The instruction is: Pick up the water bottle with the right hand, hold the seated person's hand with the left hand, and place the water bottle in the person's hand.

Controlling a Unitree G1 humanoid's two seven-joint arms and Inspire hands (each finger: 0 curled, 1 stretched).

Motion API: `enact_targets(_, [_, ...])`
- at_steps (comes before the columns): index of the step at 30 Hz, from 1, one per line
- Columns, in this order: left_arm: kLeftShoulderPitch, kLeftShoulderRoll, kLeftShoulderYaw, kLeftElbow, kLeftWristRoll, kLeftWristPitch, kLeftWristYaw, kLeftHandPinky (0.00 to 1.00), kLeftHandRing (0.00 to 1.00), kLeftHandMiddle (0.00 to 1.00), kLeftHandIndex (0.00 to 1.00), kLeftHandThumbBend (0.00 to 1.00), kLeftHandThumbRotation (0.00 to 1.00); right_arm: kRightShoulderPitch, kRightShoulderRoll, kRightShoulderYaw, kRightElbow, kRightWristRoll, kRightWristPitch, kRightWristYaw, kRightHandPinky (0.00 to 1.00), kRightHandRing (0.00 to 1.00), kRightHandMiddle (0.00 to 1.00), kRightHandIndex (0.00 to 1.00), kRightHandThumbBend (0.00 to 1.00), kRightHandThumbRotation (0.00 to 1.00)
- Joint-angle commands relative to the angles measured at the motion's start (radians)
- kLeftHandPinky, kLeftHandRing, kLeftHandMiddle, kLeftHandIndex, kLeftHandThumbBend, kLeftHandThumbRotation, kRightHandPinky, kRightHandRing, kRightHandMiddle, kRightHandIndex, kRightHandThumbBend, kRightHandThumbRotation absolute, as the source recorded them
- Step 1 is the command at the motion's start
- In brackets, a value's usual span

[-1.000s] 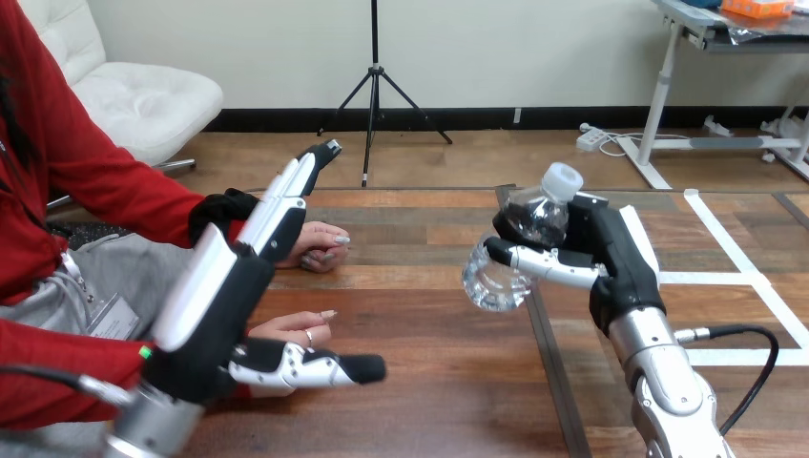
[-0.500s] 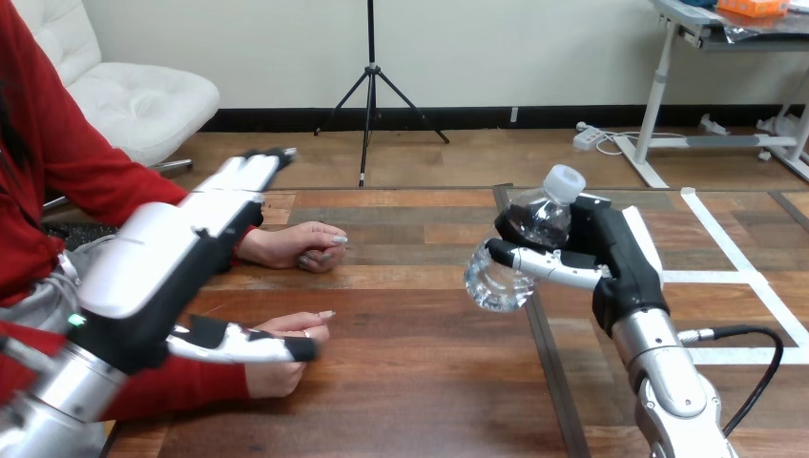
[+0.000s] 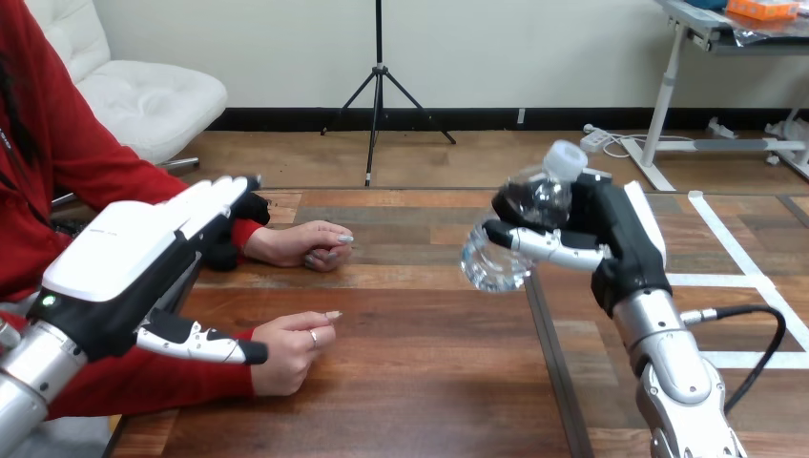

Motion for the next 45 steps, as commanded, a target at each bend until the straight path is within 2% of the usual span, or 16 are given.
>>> enact_targets(1, [-0.092,0.053,-0.083,0.012,0.011,0.057,-0.034,0.81,0.95,0.96,0.97,1.0,0.57,-0.018,-0.019,-0.01,-0.106,0.018,0.01,0.0,0.26,0.29,0.4,0.41,0.78,0.0])
enact_targets(4, [-0.102,0.074,-0.111,0.015,0.016,0.089,-0.05,0.82,0.95,0.97,0.98,1.0,0.56,-0.006,-0.019,-0.01,-0.138,0.023,0.027,0.005,0.26,0.29,0.39,0.41,0.78,0.0])
enact_targets(9, [-0.127,0.104,-0.156,0.038,0.023,0.107,-0.048,0.82,0.93,0.96,0.97,1.0,0.54,0.013,-0.021,-0.01,-0.188,0.029,0.047,0.012,0.25,0.29,0.4,0.41,0.77,0.0])
enact_targets(19, [-0.188,0.143,-0.242,0.107,0.022,0.11,-0.067,0.82,0.93,0.95,0.97,1.0,0.58,0.05,-0.022,-0.012,-0.294,0.051,0.102,0.028,0.25,0.29,0.39,0.4,0.75,0.0])
enact_targets(24, [-0.221,0.143,-0.286,0.148,0.027,0.117,-0.072,0.83,0.94,0.96,0.97,1.0,0.59,0.074,-0.023,-0.012,-0.371,0.057,0.149,0.029,0.24,0.29,0.38,0.4,0.74,0.0])
enact_targets(29, [-0.242,0.143,-0.315,0.178,0.016,0.124,-0.077,0.84,0.94,0.95,0.97,1.0,0.56,0.085,-0.025,-0.014,-0.409,0.064,0.171,0.035,0.24,0.29,0.38,0.4,0.73,0.0])
enact_targets(32, [-0.257,0.143,-0.34,0.202,0.029,0.122,-0.054,0.84,0.93,0.94,0.96,1.0,0.57,0.097,-0.024,-0.012,-0.453,0.063,0.198,0.031,0.24,0.29,0.38,0.39,0.73,0.0])
enact_targets(35, [-0.267,0.146,-0.361,0.204,0.039,0.138,-0.064,0.85,0.94,0.94,0.96,1.0,0.56,0.101,-0.025,-0.013,-0.474,0.065,0.201,0.033,0.24,0.29,0.38,0.39,0.73,0.0])
enact_targets(38, [-0.285,0.139,-0.385,0.23,0.05,0.141,-0.044,0.84,0.93,0.94,0.96,1.0,0.54,0.108,-0.023,-0.015,-0.503,0.067,0.221,0.028,0.24,0.29,0.38,0.39,0.73,0.0])
enact_targets(40, [-0.296,0.137,-0.4,0.238,0.055,0.152,-0.056,0.84,0.93,0.94,0.96,1.0,0.53,0.11,-0.024,-0.015,-0.513,0.058,0.222,0.021,0.24,0.28,0.37,0.39,0.73,0.0])
enact_targets(43, [-0.312,0.139,-0.425,0.256,0.075,0.159,-0.042,0.84,0.92,0.94,0.96,1.0,0.52,0.116,-0.026,-0.015,-0.538,0.054,0.23,0.017,0.23,0.27,0.36,0.38,0.74,0.0])
enact_targets(45, [-0.327,0.137,-0.445,0.272,0.09,0.169,-0.045,0.83,0.92,0.94,0.96,1.0,0.52,0.126,-0.023,-0.012,-0.579,0.052,0.261,0.011,0.23,0.26,0.36,0.38,0.74,0.0])
